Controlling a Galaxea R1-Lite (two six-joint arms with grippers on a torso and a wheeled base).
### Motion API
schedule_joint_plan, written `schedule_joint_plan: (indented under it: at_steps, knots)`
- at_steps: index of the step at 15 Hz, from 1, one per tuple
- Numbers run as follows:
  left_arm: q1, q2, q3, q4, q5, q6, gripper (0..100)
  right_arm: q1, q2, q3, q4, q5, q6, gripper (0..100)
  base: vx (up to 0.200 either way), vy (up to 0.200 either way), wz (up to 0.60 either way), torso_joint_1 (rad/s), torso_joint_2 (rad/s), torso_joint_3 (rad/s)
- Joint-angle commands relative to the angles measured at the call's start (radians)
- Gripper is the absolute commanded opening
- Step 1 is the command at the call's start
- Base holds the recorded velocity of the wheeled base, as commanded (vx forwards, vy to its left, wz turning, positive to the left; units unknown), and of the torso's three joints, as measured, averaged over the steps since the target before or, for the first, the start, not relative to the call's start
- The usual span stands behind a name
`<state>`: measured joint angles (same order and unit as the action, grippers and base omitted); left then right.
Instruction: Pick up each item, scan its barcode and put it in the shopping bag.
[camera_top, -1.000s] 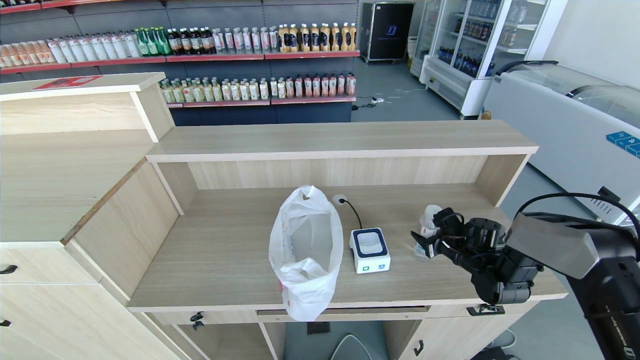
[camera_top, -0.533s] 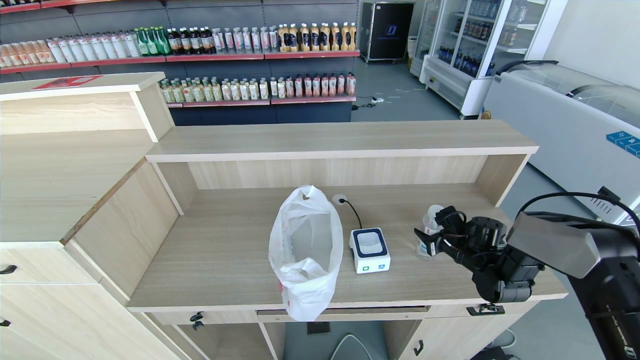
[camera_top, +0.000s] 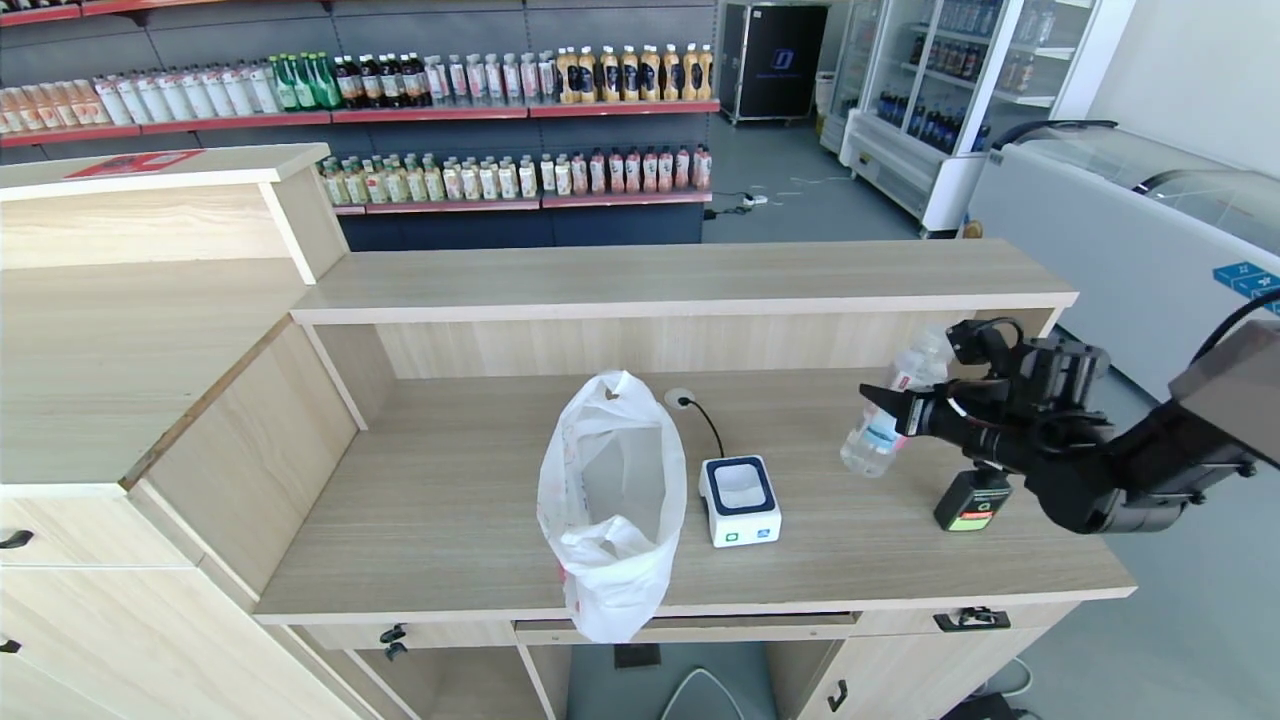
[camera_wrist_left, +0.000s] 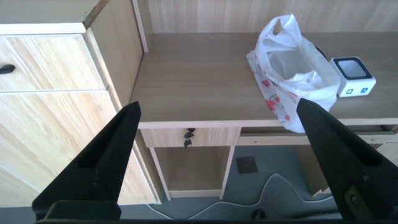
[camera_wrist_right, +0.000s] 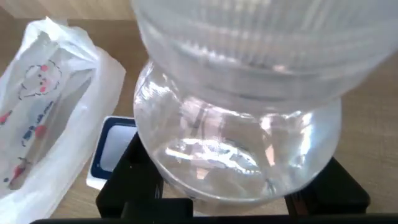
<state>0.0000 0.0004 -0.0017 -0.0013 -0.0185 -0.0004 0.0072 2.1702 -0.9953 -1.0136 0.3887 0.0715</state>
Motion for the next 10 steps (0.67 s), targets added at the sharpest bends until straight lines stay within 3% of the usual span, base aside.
schedule_joint_plan:
  at_steps: [1, 4, 7, 10]
  knots:
    - [0.0, 0.0, 0.0, 0.0, 0.0, 0.0, 100, -0.108, -0.472, 0.05, 0.32, 0.222, 0.162, 0, 0.0, 0.0, 0.0, 0.0, 0.0, 0.0]
    - [0.0, 0.0, 0.0, 0.0, 0.0, -0.001, 100, -0.151, -0.613, 0.092, 0.372, 0.453, 0.314, 0, 0.0, 0.0, 0.0, 0.0, 0.0, 0.0]
    - [0.0, 0.0, 0.0, 0.0, 0.0, -0.001, 100, -0.145, -0.704, 0.17, 0.368, 0.661, 0.329, 0, 0.0, 0.0, 0.0, 0.0, 0.0, 0.0]
    - [0.0, 0.0, 0.0, 0.0, 0.0, -0.001, 100, -0.089, -0.759, 0.196, 0.369, 0.742, 0.335, 0, 0.0, 0.0, 0.0, 0.0, 0.0, 0.0]
